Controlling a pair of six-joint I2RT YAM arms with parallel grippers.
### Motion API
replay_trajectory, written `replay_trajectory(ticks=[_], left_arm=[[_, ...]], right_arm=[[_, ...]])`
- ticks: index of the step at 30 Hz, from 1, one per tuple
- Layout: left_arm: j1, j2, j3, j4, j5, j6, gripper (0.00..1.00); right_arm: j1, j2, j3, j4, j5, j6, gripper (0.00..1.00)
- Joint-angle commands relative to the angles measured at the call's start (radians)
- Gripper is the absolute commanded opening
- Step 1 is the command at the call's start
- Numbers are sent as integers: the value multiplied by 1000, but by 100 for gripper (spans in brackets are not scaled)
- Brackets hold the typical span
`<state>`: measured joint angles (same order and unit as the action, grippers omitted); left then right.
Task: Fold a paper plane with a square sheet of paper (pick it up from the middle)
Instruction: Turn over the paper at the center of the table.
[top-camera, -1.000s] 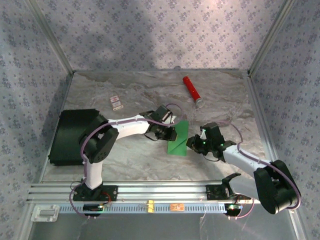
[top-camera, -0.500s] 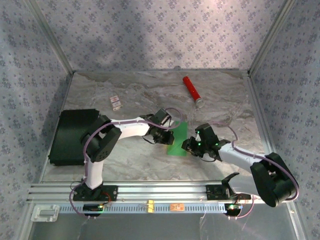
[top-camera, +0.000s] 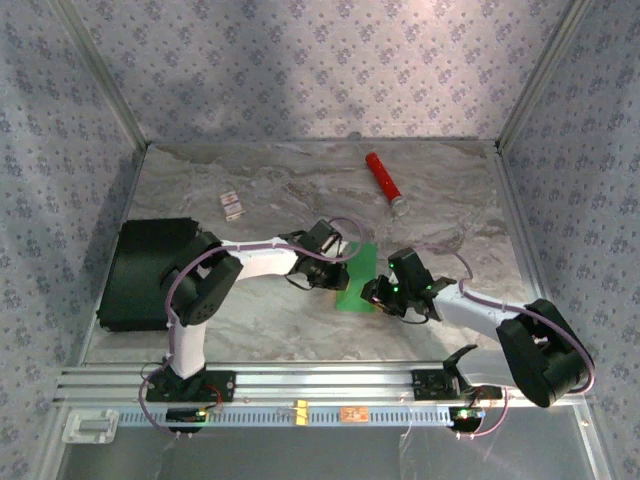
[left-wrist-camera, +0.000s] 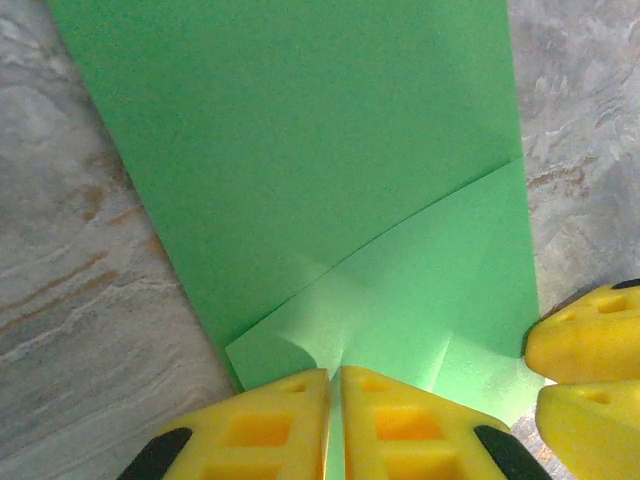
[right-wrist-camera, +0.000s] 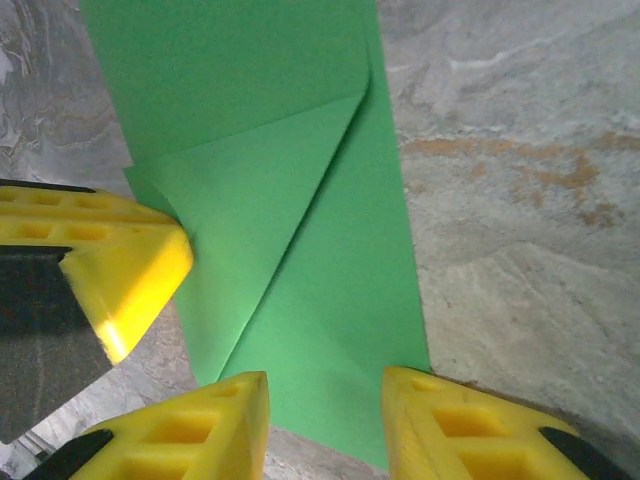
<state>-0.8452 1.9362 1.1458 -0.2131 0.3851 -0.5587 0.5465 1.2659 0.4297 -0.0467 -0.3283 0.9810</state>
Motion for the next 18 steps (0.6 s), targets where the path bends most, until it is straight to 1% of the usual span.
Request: replay_trajectory(ticks=[1,9,18], left_arm=[[-11,-11,-35,-30,-6,-12,12],[-13,-19,-55,-14,-18,-21,12],[-13,-19,-55,-15,-17,-22,12]], right_arm=[[8,-2,23,-37,21,19,36],[14,-5,27,-56,29,12,37],[16,13,31,-35,19,13,38]])
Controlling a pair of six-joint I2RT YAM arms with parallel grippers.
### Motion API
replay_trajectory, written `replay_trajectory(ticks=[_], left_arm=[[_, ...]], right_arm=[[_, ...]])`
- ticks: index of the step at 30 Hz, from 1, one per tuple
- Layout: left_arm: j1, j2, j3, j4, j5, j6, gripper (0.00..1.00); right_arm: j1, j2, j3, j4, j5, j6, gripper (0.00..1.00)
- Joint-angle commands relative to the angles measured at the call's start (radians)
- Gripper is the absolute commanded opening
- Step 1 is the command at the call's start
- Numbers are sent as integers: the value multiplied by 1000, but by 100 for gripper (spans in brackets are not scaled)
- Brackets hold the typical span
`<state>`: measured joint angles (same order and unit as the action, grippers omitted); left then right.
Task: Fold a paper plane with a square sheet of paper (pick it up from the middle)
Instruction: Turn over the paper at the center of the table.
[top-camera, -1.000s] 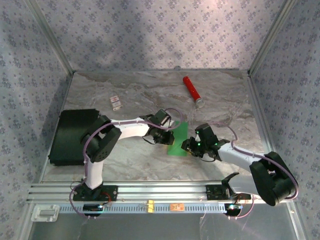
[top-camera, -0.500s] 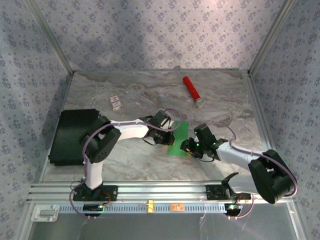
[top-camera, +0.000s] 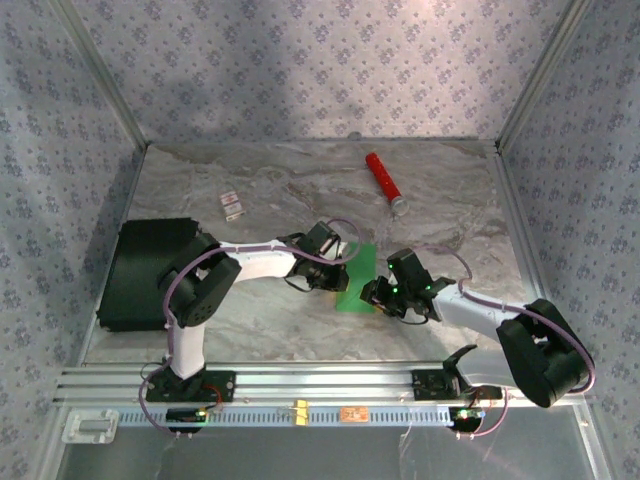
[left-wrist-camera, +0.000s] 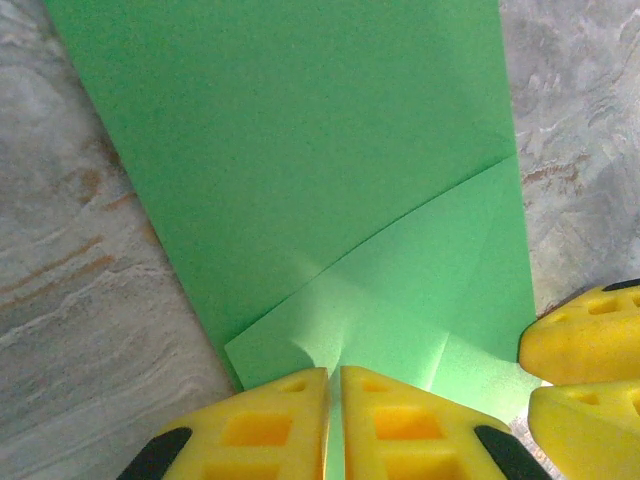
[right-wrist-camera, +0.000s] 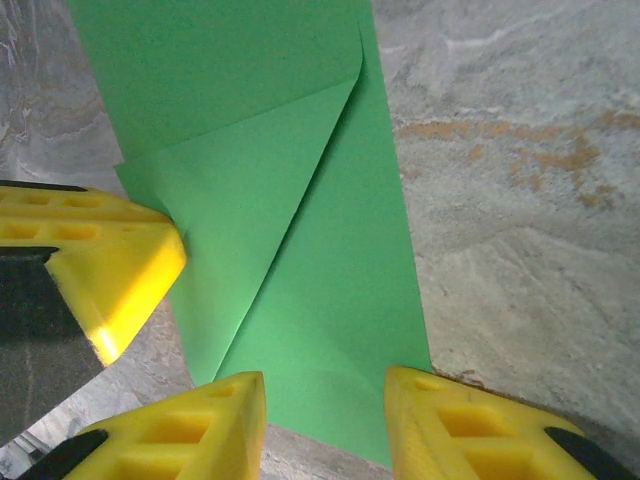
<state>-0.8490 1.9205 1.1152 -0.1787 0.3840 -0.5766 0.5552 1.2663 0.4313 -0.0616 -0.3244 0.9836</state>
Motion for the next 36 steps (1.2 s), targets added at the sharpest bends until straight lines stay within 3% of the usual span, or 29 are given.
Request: replay_trajectory(ticks=[1,16,24,36], left_arm=[[-9,-3,-24,-50,-17,-3,12],[-9,-1,-18,-54,-16,-3,12],[-9,5,-12,-51,-11,-3,12],[-10,3,-23,-46,-8,-5,12]], right_arm=[[7,14,31,-17,14,8,38],[2,58,50,50,-16,18,38],[-6,-35,45,-63,35,-12,40],[-9,-70,-16,-54,23,19,40]])
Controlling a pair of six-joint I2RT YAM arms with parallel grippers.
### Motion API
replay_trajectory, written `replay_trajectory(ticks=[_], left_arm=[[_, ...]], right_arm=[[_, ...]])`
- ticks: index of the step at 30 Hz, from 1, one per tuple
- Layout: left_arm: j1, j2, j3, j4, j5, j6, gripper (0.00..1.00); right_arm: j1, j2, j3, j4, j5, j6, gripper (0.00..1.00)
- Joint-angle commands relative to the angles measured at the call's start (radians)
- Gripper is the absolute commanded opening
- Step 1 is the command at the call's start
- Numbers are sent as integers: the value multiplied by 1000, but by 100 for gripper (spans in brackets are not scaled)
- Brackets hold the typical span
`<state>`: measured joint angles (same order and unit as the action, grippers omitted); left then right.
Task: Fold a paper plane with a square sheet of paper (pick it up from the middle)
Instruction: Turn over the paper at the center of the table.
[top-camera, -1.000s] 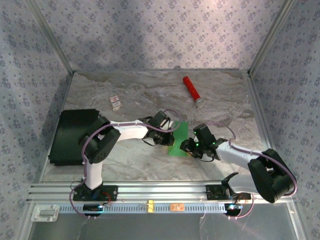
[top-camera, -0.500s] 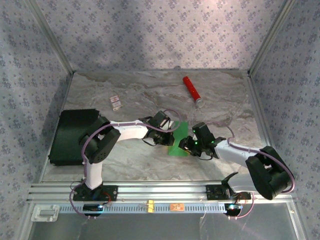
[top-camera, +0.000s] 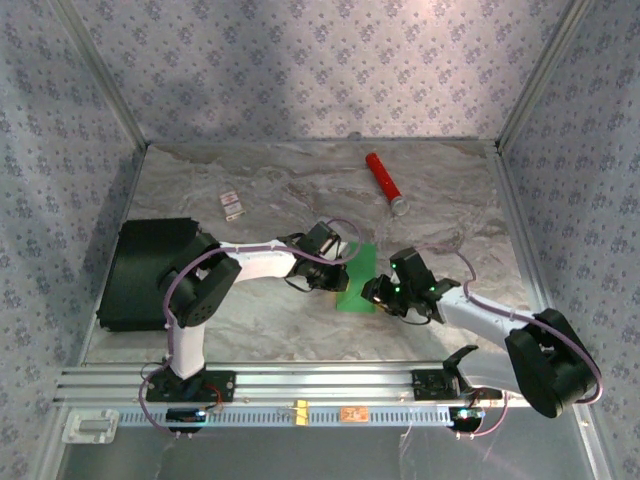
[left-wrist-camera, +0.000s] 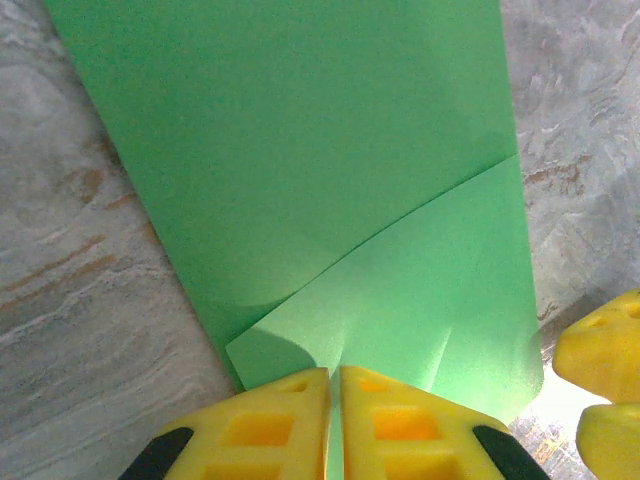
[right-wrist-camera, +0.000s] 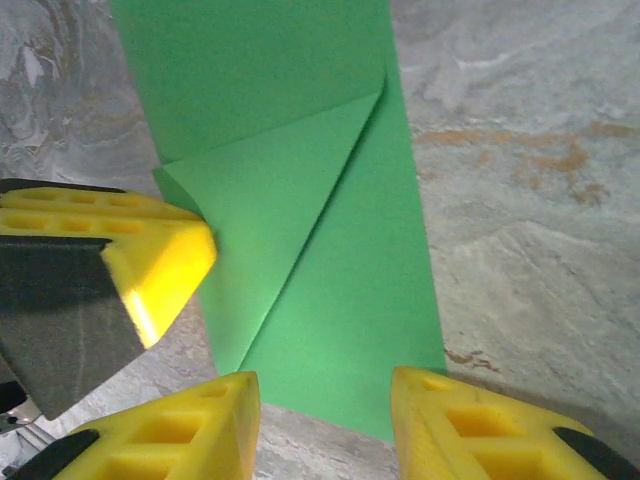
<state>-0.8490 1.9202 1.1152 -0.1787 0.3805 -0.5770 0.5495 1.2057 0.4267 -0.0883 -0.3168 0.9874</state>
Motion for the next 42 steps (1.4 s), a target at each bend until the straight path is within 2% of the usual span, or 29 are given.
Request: replay_trajectory(ticks=[1,10,27,42], left_arm=[[-10,3,-22,-46,-5,-4,11],[-11,2,-24,-48,-6,-4,12],[-10,2,-27,-48,-3,-6,12],[-12,5,-25,-47,0,-8,12]], right_arm=[[-6,-5,-11,-29,20,15,40],[-12,65,3,45,-11,19,41],[-101,164,76,180,-90,-25,44],[-180,247,57,292,-171,-43,40]])
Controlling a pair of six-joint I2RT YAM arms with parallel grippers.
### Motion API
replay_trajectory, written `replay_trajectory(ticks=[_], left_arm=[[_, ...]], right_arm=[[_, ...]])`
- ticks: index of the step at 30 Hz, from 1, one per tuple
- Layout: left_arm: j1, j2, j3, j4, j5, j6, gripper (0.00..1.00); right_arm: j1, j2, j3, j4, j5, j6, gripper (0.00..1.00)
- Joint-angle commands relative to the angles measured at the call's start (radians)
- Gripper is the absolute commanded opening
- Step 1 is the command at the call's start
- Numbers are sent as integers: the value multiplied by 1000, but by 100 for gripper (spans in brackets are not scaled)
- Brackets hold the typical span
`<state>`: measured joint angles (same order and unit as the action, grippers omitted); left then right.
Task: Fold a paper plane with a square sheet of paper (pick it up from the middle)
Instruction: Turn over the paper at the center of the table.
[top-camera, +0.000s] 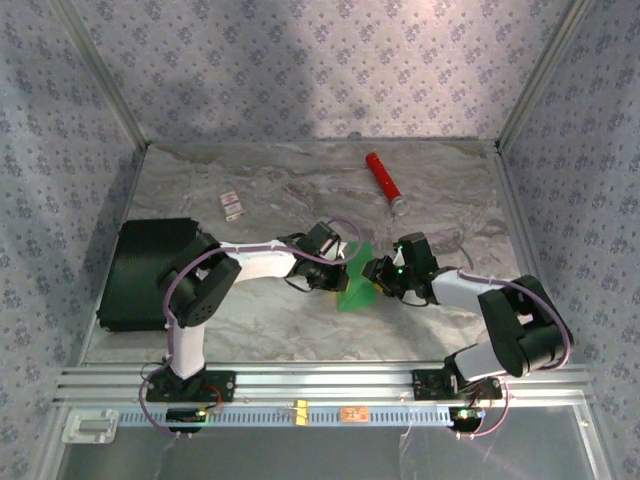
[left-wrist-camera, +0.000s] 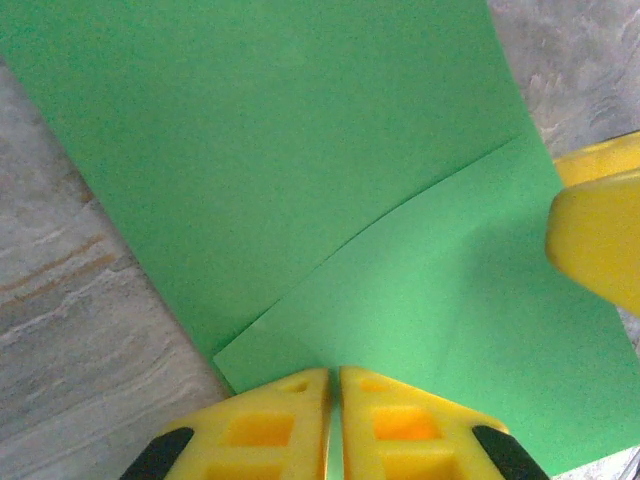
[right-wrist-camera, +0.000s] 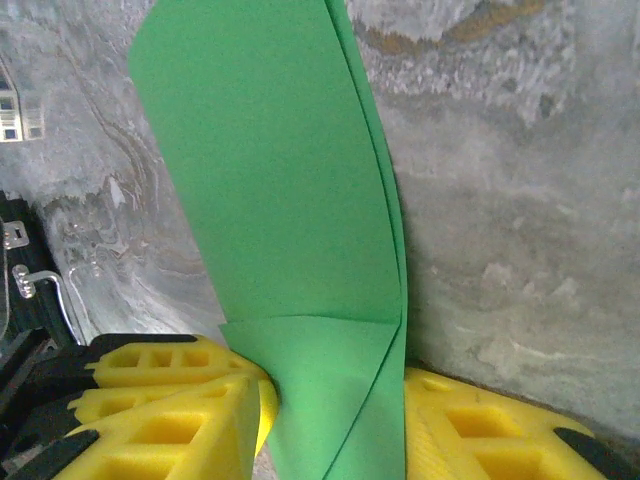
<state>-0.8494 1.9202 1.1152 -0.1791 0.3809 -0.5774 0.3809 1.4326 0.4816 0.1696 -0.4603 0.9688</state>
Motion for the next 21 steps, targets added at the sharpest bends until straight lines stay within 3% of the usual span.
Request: replay_trajectory(ticks=[1,10,21], left_arm=[[-12,5,-23,-46,1,-9,11],[-11,5,-25,-48,-2,-11,11],[-11,-16,-22,-33,4,-30,12]], right_arm=[[-13,26,0,37,-28,-25,39],[-25,60,-20,96,-31,-28,30],[-50,72,-25,118,-57,-48,9]])
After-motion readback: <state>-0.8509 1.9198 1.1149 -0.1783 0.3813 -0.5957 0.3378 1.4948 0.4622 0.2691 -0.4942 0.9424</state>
